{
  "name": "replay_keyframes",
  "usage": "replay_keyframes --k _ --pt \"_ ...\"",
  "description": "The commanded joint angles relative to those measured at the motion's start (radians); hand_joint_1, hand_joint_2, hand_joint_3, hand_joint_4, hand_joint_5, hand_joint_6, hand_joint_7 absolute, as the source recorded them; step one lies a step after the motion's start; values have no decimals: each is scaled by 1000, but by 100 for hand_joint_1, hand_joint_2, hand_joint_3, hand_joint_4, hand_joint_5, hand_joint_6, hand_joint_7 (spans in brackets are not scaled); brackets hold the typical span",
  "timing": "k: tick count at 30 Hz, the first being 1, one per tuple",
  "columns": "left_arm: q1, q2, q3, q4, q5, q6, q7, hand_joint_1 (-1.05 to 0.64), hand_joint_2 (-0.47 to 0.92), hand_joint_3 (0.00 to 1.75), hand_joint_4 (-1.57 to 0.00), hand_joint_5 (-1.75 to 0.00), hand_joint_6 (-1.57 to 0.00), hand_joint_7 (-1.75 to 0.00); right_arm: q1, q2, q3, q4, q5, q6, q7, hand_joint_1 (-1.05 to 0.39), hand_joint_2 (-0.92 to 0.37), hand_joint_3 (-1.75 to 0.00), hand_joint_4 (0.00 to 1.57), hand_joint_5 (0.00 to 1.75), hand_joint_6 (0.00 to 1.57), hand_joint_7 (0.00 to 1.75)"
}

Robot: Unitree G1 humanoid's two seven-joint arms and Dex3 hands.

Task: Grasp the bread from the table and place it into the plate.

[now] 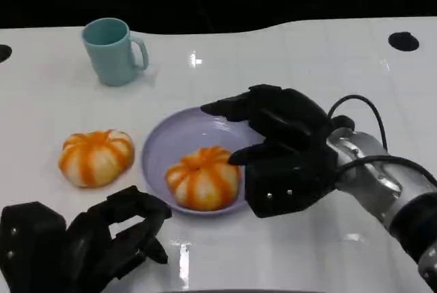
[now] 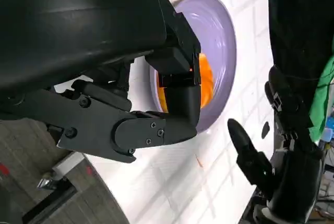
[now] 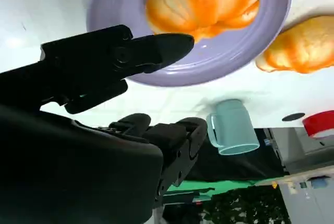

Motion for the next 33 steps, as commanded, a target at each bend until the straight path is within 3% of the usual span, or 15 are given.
replay_keyframes --k 1,10,15,18,22,24,29,33 --pt "11 9 7 -7 3 -4 7 -44 92 42 -60 -172 -61 -130 85 -36 -65 -122 85 9 42 -57 -92 -21 30 47 46 6" --pt "14 10 5 -7 2 -2 5 -46 92 43 -60 -174 -62 -133 335 -49 -204 -427 343 33 179 -39 -92 -16 56 65 64 13" --pt "16 11 3 -17 6 0 9 -46 92 43 -57 -173 -60 -133 454 -43 -269 -561 497 71 256 -27 -92 -15 55 102 77 23" --pt "12 7 4 -19 2 5 12 -46 92 43 -57 -174 -60 -133 519 -36 -304 -625 578 96 286 -19 -92 -22 57 111 83 31" --pt "7 6 -3 -17 8 3 12 -47 92 43 -58 -175 -60 -133 595 -37 -339 -708 669 145 326 -19 -73 -68 54 130 60 90" --pt "8 3 -6 -20 10 6 17 -47 92 42 -59 -175 -61 -133 631 -44 -352 -756 706 183 347 -20 -68 -83 51 143 55 110" --pt "16 1 -6 -32 4 15 22 -47 92 41 -60 -174 -61 -133 742 -51 -380 -907 757 303 359 -17 -59 -107 51 168 48 146" --pt "21 4 -4 -40 0 20 17 -48 92 41 -60 -173 -62 -132 815 -55 -390 -1009 767 387 355 -20 -54 -121 56 174 45 159"
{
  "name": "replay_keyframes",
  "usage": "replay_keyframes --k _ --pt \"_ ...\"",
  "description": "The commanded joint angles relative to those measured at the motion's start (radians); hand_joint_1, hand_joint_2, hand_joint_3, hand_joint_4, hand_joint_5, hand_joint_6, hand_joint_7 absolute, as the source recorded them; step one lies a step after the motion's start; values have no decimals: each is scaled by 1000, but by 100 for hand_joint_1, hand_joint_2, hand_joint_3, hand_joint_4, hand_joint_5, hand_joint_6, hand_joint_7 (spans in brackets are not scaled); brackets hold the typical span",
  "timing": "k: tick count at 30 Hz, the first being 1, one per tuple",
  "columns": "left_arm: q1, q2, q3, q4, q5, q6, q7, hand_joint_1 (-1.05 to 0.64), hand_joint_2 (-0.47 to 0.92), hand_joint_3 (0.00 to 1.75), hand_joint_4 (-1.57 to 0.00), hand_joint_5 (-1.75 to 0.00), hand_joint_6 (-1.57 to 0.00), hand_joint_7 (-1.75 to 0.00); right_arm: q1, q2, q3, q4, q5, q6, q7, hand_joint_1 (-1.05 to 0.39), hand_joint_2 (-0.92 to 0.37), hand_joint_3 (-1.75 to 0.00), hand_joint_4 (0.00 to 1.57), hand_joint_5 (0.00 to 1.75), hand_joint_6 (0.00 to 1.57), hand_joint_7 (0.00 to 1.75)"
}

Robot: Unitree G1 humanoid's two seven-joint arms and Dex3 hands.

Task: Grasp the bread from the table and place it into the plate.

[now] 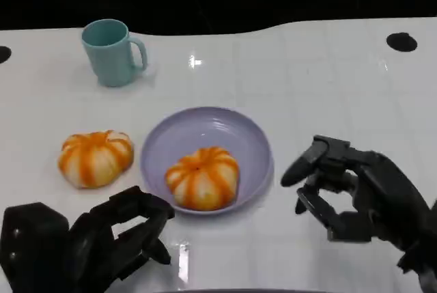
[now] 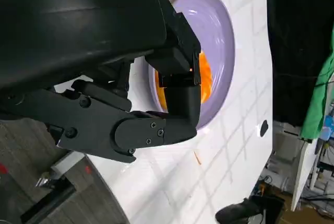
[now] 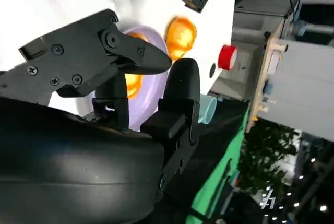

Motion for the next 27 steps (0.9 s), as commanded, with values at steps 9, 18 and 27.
replay_keyframes --k 9,18,27 --pt "10 20 15 -39 -2 39 7 -49 92 41 -62 -173 -63 -131 147 1 -25 -153 2 181 -56 -22 -59 -117 63 175 35 172" --pt "14 28 20 -42 -1 31 -1 -46 92 44 -59 -175 -60 -133 158 5 -20 -142 -25 174 -77 -26 -65 -115 72 175 45 175" --pt "16 33 22 -46 -5 37 -3 -47 92 42 -59 -174 -60 -133 210 -9 -51 -238 -19 221 -79 -26 -61 -119 78 175 50 174"
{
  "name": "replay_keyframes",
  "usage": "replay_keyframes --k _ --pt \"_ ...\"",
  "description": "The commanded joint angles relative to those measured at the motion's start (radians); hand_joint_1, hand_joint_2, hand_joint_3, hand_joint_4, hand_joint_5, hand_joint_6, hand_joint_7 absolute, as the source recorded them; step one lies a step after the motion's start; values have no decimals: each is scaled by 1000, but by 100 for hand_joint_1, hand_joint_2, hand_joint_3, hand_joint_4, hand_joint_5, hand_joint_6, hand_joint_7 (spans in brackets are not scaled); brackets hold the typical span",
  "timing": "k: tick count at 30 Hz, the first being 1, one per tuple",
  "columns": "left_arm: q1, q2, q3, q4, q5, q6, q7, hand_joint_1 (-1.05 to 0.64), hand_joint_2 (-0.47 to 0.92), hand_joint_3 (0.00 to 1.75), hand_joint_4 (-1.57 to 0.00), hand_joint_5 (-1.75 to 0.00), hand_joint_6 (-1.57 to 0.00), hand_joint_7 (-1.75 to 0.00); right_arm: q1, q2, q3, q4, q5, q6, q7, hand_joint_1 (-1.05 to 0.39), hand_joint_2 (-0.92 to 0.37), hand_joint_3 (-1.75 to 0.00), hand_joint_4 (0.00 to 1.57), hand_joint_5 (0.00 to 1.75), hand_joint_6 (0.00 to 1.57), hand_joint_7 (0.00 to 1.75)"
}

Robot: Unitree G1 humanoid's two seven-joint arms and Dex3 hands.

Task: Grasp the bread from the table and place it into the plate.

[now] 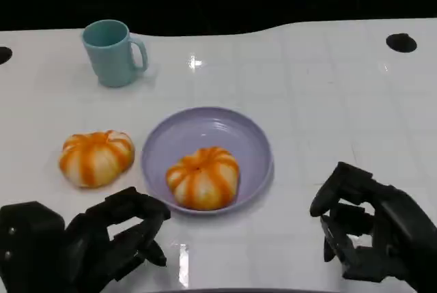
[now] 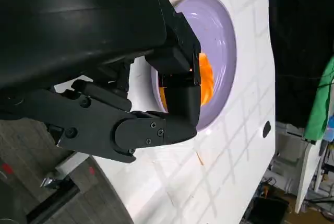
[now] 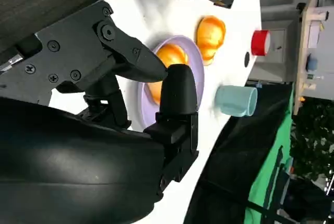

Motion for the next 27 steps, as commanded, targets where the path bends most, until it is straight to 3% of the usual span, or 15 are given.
replay_keyframes --k 1,11,20,27 --pt "8 20 11 -14 -6 2 -5 -47 92 42 -59 -174 -60 -133 30 -13 -25 -25 5 0 -4 -28 -61 -118 80 175 52 174" --pt "13 26 19 -13 -14 -1 -9 -46 92 41 -59 -173 -60 -132 87 -11 -18 -34 -22 -17 -10 -28 -66 -100 77 175 60 161" --pt "5 26 9 8 -1 -22 -8 -45 92 43 -58 -173 -59 -131 64 -13 -20 79 -55 -167 -6 -23 -67 -98 71 175 60 156" --pt "-2 26 8 21 -5 -35 -16 -44 92 42 -58 -174 -60 -131 48 -13 -24 116 -62 -200 -9 -25 -65 -99 73 175 62 154"
